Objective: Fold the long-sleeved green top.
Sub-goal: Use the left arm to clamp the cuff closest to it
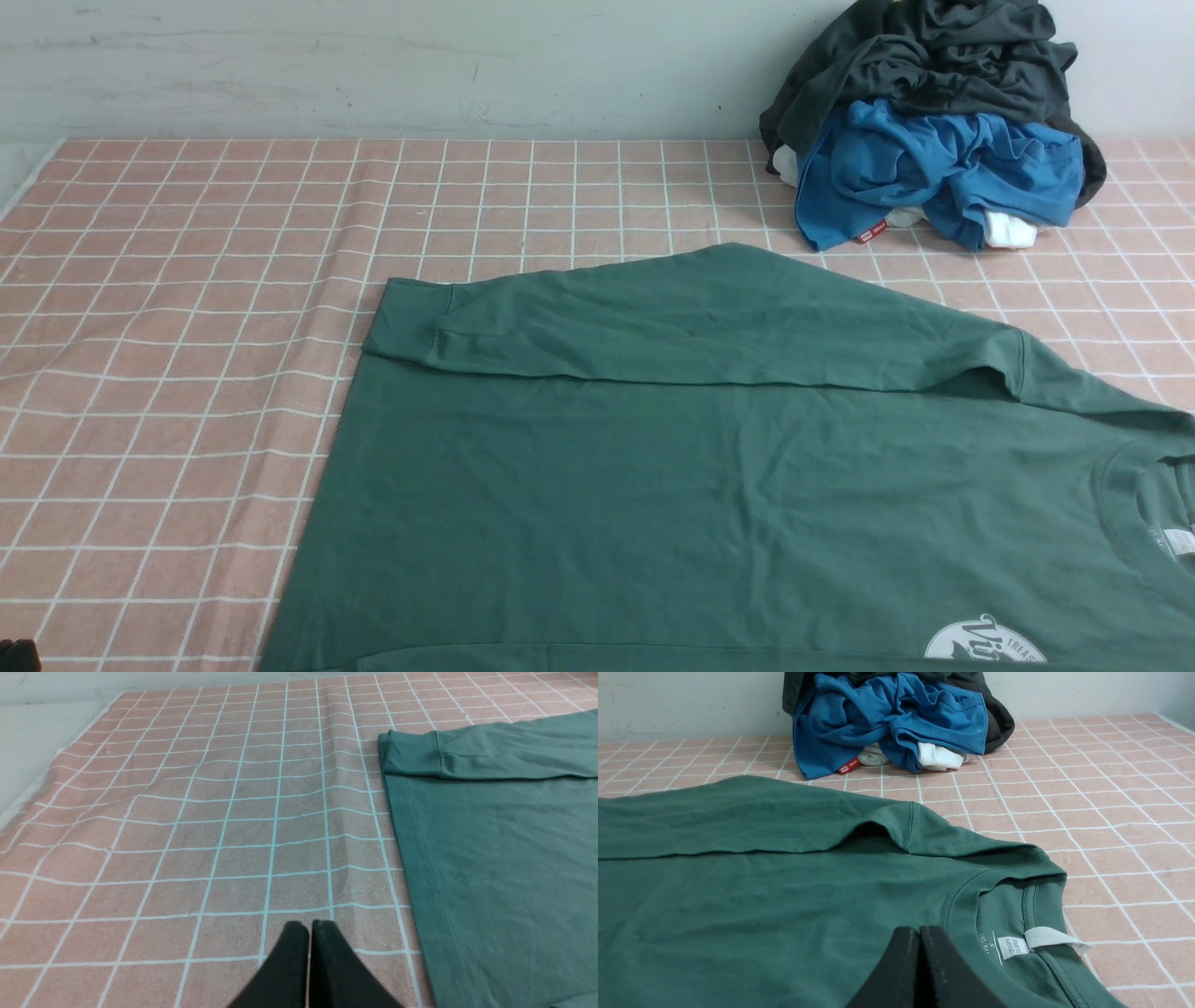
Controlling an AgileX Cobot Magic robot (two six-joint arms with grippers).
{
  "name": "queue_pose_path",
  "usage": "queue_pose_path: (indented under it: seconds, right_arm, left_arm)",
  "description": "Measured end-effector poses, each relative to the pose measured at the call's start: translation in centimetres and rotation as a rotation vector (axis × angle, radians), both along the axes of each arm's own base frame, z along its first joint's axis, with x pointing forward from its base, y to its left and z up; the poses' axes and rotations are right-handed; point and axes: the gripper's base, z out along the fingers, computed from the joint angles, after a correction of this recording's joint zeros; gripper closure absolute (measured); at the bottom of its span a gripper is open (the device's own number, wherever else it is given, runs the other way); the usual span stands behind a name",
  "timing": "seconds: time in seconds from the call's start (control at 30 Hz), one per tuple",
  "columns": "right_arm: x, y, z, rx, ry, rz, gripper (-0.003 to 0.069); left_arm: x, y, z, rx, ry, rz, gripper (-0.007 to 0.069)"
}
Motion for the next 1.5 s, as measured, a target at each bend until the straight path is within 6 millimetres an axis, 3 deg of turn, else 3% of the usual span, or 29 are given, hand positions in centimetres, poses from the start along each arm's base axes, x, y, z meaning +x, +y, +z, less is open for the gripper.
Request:
queue_pose_path:
  seconds: [1.23,1.5]
  right_arm:
    - [0.00,0.00,0.00,0.007,-0.001,-0.001,0.0673]
    - [0.00,0.02,0.00,0.018,-0.001,-0.001,0.0673]
  left_arm:
    - [0.00,0.00,0.00,-0.001,0.001,0.000,0.0627]
    - [-0.01,0.27,-0.01,0.114,0.005,0.001,0.0627]
